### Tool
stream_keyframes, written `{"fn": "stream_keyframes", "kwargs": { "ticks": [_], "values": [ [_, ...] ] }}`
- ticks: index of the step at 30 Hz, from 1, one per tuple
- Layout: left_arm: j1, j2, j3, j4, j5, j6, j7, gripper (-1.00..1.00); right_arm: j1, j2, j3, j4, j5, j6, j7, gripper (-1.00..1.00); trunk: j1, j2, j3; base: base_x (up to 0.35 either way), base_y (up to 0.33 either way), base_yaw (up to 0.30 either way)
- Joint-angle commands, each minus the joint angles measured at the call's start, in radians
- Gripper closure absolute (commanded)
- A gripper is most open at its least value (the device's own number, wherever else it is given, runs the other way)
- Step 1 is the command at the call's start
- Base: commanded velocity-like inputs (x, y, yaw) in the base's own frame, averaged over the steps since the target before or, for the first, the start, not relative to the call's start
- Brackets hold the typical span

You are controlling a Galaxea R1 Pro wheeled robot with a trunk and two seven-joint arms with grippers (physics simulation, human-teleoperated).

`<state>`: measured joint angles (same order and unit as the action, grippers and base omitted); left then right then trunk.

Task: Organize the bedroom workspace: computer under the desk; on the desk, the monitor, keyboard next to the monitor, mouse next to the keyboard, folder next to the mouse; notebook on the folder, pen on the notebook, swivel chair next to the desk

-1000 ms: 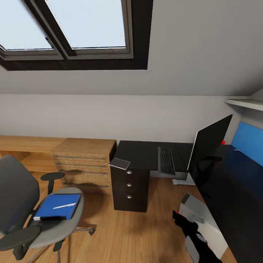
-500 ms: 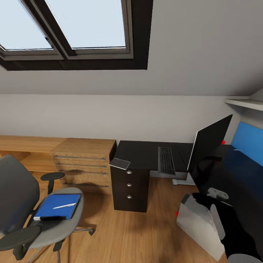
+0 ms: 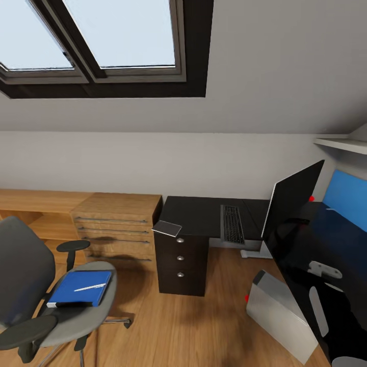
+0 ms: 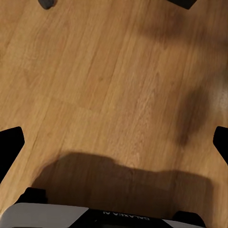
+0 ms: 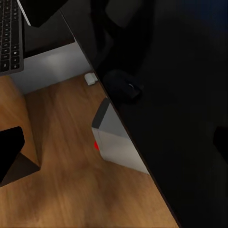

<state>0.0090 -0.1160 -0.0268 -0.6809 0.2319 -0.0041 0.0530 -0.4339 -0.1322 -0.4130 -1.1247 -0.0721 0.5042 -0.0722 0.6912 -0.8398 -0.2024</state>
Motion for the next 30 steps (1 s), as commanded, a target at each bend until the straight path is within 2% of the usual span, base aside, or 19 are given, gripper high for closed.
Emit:
{"fn": "stream_keyframes", "kwargs": {
  "ticks": [1, 6, 11, 17, 20, 21, 22, 26, 30],
  "values": [
    [0.0, 0.0, -0.003, -0.002, 0.008, 0.0, 0.005, -1.0, 0.0, 0.0, 0.001, -0.001, -0.004, 0.004, -0.006, -1.0, 0.0, -0.001, -0.001, 0.0, 0.0, 0.0],
    [0.0, 0.0, -0.006, -0.002, 0.004, 0.0, 0.005, -1.0, 0.0, -0.001, 0.0, 0.0, 0.009, 0.0, -0.006, -1.0, 0.0, -0.001, -0.001, 0.003, 0.0, 0.0],
    [0.0, -0.001, -0.007, -0.002, 0.002, 0.0, 0.005, -1.0, 0.0, -0.001, 0.002, 0.063, 0.074, -0.093, -0.007, -1.0, 0.0, -0.001, -0.001, 0.166, -0.107, 0.0],
    [0.0, -0.001, -0.007, -0.002, 0.003, 0.0, 0.005, -1.0, -0.002, -0.005, 0.001, 0.16, 0.131, -0.144, -0.009, -1.0, 0.0, -0.001, -0.001, 0.066, -0.046, 0.0],
    [0.0, 0.0, -0.007, -0.002, 0.003, 0.0, 0.005, -1.0, -0.004, -0.027, 0.001, 0.191, 0.142, -0.154, -0.009, -1.0, 0.0, -0.001, -0.001, 0.016, -0.011, 0.0],
    [0.0, 0.0, -0.007, -0.002, 0.003, 0.0, 0.005, -1.0, -0.004, -0.049, 0.0, 0.211, 0.143, -0.156, -0.009, -1.0, 0.0, -0.001, -0.001, 0.017, -0.004, 0.0],
    [0.0, 0.001, -0.007, -0.002, 0.003, 0.0, 0.005, -1.0, -0.005, -0.06, 0.0, 0.223, 0.143, -0.158, -0.009, -1.0, 0.0, -0.001, -0.001, 0.089, -0.003, 0.0],
    [0.0, 0.001, -0.007, -0.002, 0.003, 0.0, 0.004, -1.0, -0.007, -0.078, -0.001, 0.254, 0.144, -0.161, -0.009, -1.0, 0.0, -0.001, -0.001, 0.189, -0.023, 0.0],
    [0.0, 0.001, -0.007, -0.002, 0.003, 0.0, 0.004, -1.0, -0.008, -0.081, -0.001, 0.263, 0.146, -0.173, -0.009, -1.0, 0.0, -0.001, -0.001, 0.115, -0.016, 0.0]
  ]
}}
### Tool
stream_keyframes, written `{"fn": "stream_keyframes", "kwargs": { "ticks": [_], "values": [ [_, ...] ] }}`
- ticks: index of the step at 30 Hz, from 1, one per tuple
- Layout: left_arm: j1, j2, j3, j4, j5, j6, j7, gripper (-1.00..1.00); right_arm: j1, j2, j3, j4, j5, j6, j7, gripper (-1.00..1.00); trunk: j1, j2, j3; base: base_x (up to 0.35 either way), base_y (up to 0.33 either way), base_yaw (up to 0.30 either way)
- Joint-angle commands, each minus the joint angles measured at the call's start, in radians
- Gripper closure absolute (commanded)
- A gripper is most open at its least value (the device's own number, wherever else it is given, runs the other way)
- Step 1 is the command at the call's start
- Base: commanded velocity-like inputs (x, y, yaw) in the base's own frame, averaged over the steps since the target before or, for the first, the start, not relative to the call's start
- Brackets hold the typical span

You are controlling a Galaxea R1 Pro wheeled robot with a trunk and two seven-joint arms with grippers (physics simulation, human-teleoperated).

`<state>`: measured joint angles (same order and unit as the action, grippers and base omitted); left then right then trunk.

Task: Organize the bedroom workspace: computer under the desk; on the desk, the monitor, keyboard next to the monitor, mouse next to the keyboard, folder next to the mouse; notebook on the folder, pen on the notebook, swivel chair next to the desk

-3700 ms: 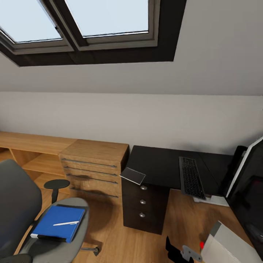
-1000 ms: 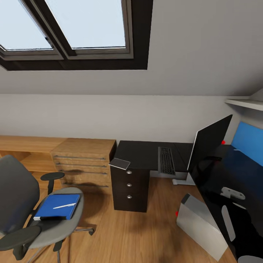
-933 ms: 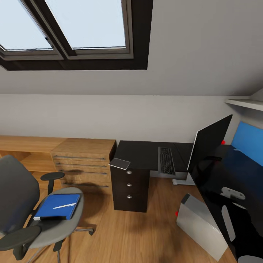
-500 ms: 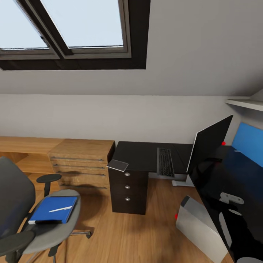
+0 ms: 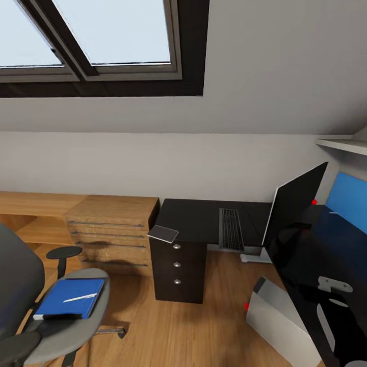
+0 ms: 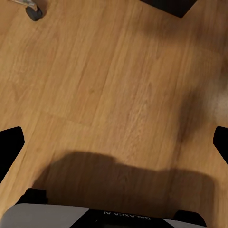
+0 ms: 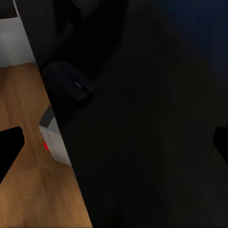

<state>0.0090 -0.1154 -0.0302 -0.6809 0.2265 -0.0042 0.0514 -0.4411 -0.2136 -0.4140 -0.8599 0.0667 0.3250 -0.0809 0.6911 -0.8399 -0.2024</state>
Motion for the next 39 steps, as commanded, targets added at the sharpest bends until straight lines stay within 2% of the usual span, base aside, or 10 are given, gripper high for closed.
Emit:
{"fn": "stream_keyframes", "kwargs": {
  "ticks": [1, 5, 9, 13, 26, 39],
  "values": [
    [0.0, 0.0, -0.003, -0.002, 0.008, -0.001, 0.005, -1.0, -0.001, 0.0, 0.0, 0.001, 0.007, 0.004, 0.0, -1.0, 0.0, -0.001, -0.001, 0.044, -0.006, 0.0],
    [0.0, 0.0, -0.002, -0.002, 0.007, -0.012, 0.004, -1.0, -0.003, -0.005, 0.0, 0.028, 0.009, -0.001, 0.0, -1.0, 0.0, -0.001, -0.001, 0.031, -0.003, 0.0],
    [0.0, -0.001, -0.002, 0.0, 0.008, -0.061, 0.003, -1.0, -0.008, -0.022, 0.0, 0.074, 0.01, -0.024, 0.0, -1.0, 0.0, -0.001, -0.001, 0.205, -0.001, 0.0],
    [0.0, -0.001, -0.004, 0.019, 0.008, -0.078, 0.002, -1.0, -0.011, -0.026, 0.0, 0.09, 0.01, -0.04, 0.0, -1.0, 0.0, -0.001, -0.001, 0.117, 0.0, 0.0],
    [0.0, -0.001, -0.005, 0.027, 0.008, -0.082, 0.003, -1.0, -0.012, -0.027, 0.001, 0.094, 0.01, -0.044, 0.0, -1.0, 0.0, -0.001, -0.001, 0.076, 0.0, 0.0],
    [0.0, -0.001, -0.004, 0.027, 0.008, -0.082, 0.004, -1.0, -0.012, -0.029, 0.001, 0.095, 0.011, -0.045, 0.0, -1.0, 0.0, -0.001, -0.001, 0.169, 0.0, 0.0]
  ]
}}
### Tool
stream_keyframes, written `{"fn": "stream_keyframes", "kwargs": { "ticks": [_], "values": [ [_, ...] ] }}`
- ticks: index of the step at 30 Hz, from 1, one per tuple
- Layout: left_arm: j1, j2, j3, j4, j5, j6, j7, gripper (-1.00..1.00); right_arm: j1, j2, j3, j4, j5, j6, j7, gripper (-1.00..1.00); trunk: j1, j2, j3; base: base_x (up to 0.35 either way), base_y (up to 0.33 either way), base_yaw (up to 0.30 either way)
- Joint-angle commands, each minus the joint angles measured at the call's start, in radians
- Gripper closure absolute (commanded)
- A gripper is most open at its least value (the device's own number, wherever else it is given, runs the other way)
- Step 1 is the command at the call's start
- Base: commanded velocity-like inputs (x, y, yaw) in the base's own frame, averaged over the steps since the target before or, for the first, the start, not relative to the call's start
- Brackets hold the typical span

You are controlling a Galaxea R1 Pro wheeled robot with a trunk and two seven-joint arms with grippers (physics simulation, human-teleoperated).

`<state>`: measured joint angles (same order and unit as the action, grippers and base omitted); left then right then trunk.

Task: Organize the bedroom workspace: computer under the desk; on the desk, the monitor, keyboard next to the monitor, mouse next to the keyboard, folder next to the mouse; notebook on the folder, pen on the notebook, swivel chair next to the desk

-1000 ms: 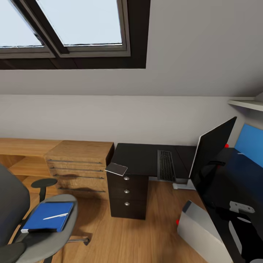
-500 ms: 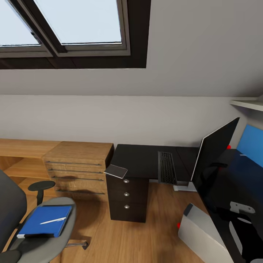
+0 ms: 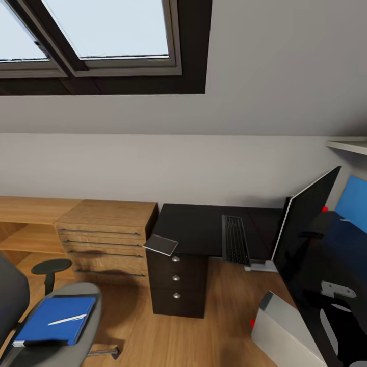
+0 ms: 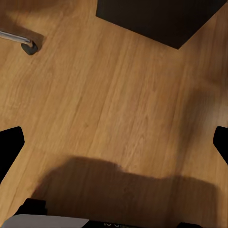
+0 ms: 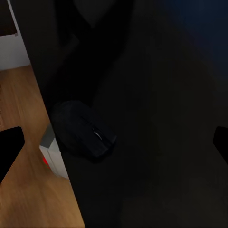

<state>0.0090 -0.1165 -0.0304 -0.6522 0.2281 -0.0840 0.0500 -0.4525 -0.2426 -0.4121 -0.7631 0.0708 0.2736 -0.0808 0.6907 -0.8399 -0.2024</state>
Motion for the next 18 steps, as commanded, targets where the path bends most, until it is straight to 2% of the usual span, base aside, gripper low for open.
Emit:
{"fn": "stream_keyframes", "kwargs": {
  "ticks": [1, 6, 18],
  "values": [
    [0.0, 0.001, -0.003, -0.001, 0.007, -0.002, 0.005, -1.0, -0.001, 0.0, 0.0, -0.001, 0.007, 0.006, 0.0, -1.0, 0.001, -0.001, -0.001, 0.301, 0.0, 0.0],
    [0.0, 0.0, -0.003, -0.001, 0.007, -0.002, 0.005, -1.0, 0.0, 0.002, 0.002, -0.002, 0.007, 0.006, 0.001, -1.0, 0.001, -0.001, -0.001, 0.147, 0.0, 0.0],
    [0.0, 0.001, 0.001, -0.01, 0.01, -0.002, 0.004, -1.0, 0.0, 0.005, 0.003, -0.01, 0.007, 0.006, 0.002, -1.0, 0.001, -0.001, -0.001, 0.021, 0.0, 0.0]
  ]
}}
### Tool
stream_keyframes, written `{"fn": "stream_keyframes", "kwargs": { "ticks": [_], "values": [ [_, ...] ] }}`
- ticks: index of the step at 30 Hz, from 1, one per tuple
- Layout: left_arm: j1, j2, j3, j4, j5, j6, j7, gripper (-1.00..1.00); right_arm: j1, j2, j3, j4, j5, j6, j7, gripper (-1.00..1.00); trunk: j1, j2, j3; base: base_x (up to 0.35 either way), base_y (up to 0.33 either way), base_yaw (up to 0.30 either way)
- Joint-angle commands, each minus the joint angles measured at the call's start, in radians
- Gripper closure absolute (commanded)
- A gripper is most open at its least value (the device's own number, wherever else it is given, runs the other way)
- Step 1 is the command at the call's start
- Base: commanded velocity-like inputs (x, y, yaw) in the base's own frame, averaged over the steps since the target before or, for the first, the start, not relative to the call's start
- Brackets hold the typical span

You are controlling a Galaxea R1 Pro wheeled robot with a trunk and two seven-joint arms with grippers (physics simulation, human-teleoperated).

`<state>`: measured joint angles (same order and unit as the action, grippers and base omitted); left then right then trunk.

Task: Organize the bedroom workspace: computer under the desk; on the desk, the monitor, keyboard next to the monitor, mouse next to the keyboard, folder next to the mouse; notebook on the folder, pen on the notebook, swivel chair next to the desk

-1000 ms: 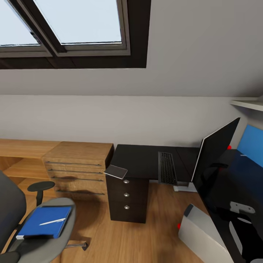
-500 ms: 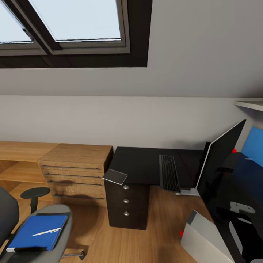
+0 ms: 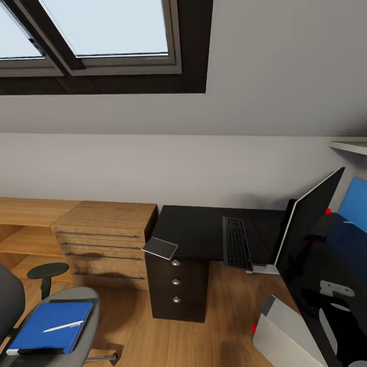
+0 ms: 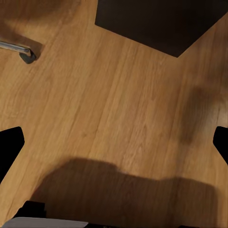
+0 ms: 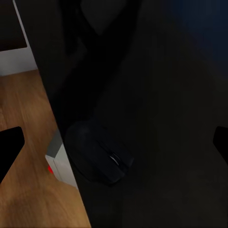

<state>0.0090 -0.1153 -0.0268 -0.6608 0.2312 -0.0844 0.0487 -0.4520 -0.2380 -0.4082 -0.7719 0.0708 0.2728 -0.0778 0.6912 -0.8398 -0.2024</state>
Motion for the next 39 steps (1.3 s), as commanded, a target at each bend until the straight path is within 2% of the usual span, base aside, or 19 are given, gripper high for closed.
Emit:
{"fn": "stream_keyframes", "kwargs": {
  "ticks": [1, 5, 17, 21, 24, 25, 26, 27, 28, 29, 30, 32, 33, 36, 39],
  "values": [
    [0.0, 0.0, -0.003, -0.003, 0.007, -0.002, 0.005, -1.0, 0.0, 0.0, -0.001, -0.002, 0.007, 0.007, 0.0, -1.0, 0.0, -0.001, -0.001, 0.003, 0.0, 0.0],
    [0.0, 0.0, -0.002, -0.016, 0.008, -0.002, 0.006, -1.0, 0.0, 0.0, -0.001, -0.003, 0.007, 0.008, -0.001, -1.0, 0.0, -0.001, -0.001, 0.001, 0.0, 0.0],
    [0.0, -0.001, -0.001, -0.046, 0.008, 0.0, 0.007, -1.0, 0.0, 0.001, 0.0, -0.002, 0.007, 0.002, -0.002, -1.0, 0.046, -0.085, -0.039, 0.0, 0.0, 0.0],
    [0.0, 0.0, -0.002, -0.054, 0.008, 0.004, 0.007, -1.0, 0.0, 0.001, 0.0, -0.002, 0.007, -0.03, -0.002, -1.0, 0.062, -0.113, -0.051, 0.0, 0.0, 0.0],
    [0.0, -0.001, -0.002, -0.125, 0.009, 0.022, 0.006, -1.0, 0.0, 0.0, -0.001, 0.0, 0.008, -0.049, -0.002, -1.0, 0.073, -0.134, -0.061, 0.0, 0.0, 0.0],
    [0.0, -0.001, -0.002, -0.153, 0.009, 0.043, 0.006, -1.0, 0.0, 0.0, -0.001, 0.0, 0.009, -0.049, -0.003, -1.0, 0.077, -0.141, -0.064, 0.0, 0.0, 0.0],
    [0.0, -0.002, -0.003, -0.243, 0.009, 0.152, 0.006, -1.0, -0.001, -0.001, -0.002, 0.0, 0.009, -0.048, -0.006, -1.0, 0.081, -0.148, -0.067, 0.0, 0.0, 0.0],
    [0.0, -0.003, -0.003, -0.264, 0.009, 0.191, 0.006, -1.0, -0.001, -0.002, -0.002, 0.0, 0.009, -0.048, -0.007, -1.0, 0.085, -0.155, -0.07, 0.0, 0.0, 0.0],
    [0.0, -0.003, -0.004, -0.307, 0.008, 0.272, 0.006, -1.0, -0.003, -0.003, -0.002, -0.001, 0.009, -0.046, -0.008, -1.0, 0.088, -0.162, -0.073, 0.0, 0.0, 0.0],
    [0.0, -0.004, -0.004, -0.331, 0.008, 0.31, 0.006, -1.0, -0.005, -0.003, -0.003, -0.001, 0.009, -0.046, -0.008, -1.0, 0.092, -0.169, -0.076, 0.0, 0.0, 0.0],
    [0.0, -0.005, -0.004, -0.45, 0.009, 0.437, 0.005, -1.0, -0.026, -0.004, -0.002, 0.004, 0.009, -0.045, -0.008, -1.0, 0.096, -0.176, -0.08, 0.0, 0.0, 0.0],
    [0.0, -0.005, -0.004, -0.511, 0.01, 0.484, 0.005, -1.0, -0.039, -0.004, -0.002, 0.013, 0.009, -0.045, -0.008, -1.0, 0.104, -0.19, -0.086, 0.0, 0.0, 0.0],
    [0.0, -0.006, -0.005, -0.568, 0.01, 0.53, 0.005, -1.0, -0.052, -0.004, -0.002, 0.028, 0.01, -0.045, -0.008, -1.0, 0.108, -0.197, -0.089, 0.0, 0.0, 0.0],
    [0.0, -0.008, -0.008, -0.646, 0.011, 0.599, 0.005, -1.0, -0.075, -0.005, -0.001, 0.058, 0.015, -0.045, -0.008, -1.0, 0.119, -0.218, -0.098, 0.0, 0.0, 0.0],
    [0.0, -0.013, -0.015, -0.729, 0.011, 0.689, 0.005, -1.0, -0.128, -0.01, 0.0, 0.111, 0.04, -0.046, -0.009, -1.0, 0.131, -0.239, -0.108, 0.0, 0.0, 0.0]
  ]
}}
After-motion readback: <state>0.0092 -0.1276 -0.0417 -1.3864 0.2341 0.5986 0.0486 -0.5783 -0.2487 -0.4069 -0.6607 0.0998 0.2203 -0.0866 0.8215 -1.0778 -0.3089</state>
